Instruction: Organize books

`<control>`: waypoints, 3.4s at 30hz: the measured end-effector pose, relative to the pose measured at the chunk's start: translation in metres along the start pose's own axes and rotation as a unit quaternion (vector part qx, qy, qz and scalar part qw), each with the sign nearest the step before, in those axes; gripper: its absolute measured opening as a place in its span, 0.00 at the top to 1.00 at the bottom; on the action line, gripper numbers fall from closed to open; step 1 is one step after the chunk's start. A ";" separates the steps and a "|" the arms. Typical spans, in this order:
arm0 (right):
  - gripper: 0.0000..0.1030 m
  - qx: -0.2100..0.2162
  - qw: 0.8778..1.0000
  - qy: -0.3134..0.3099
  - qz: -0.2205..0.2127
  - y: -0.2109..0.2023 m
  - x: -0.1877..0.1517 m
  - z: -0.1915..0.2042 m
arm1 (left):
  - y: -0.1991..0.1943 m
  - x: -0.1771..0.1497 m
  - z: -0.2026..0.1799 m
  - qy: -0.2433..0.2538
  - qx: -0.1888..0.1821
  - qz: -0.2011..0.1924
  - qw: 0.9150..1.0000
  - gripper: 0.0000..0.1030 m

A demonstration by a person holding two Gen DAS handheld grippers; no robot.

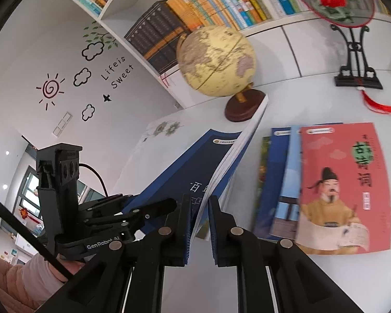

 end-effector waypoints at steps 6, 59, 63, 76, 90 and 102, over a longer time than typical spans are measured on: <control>0.88 0.012 1.000 -0.014 0.006 0.025 0.002 0.024 | -0.009 -0.007 0.029 -0.013 0.013 -0.009 1.000 0.69; 0.86 -0.066 0.990 0.047 0.112 0.149 -0.021 -0.001 | 0.056 -0.059 0.116 -0.076 0.016 0.106 0.991 0.59; 0.86 -0.070 0.986 0.084 0.124 0.155 -0.025 -0.011 | 0.060 -0.065 0.118 -0.066 0.040 0.128 0.989 0.55; 0.53 -0.085 0.980 0.133 0.120 0.143 -0.023 -0.029 | 0.050 -0.077 0.125 -0.090 0.081 0.145 0.982 0.54; 0.51 -0.060 0.980 0.166 0.097 0.103 -0.034 -0.050 | 0.024 -0.057 0.092 -0.117 0.083 0.091 0.985 0.54; 0.51 -0.093 0.980 0.172 0.041 0.017 -0.015 -0.117 | 0.069 0.000 -0.011 -0.068 0.046 0.102 0.991 0.54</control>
Point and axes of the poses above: each gripper's, at about its wrist camera, not at the fingertips, and y roughly the way its jaws point, z to its left, x to its top, the point moved 3 cm from there along y, roughly the way its jaws point, and after that the axes turned 11 degrees about y, right-handed, at the moved point
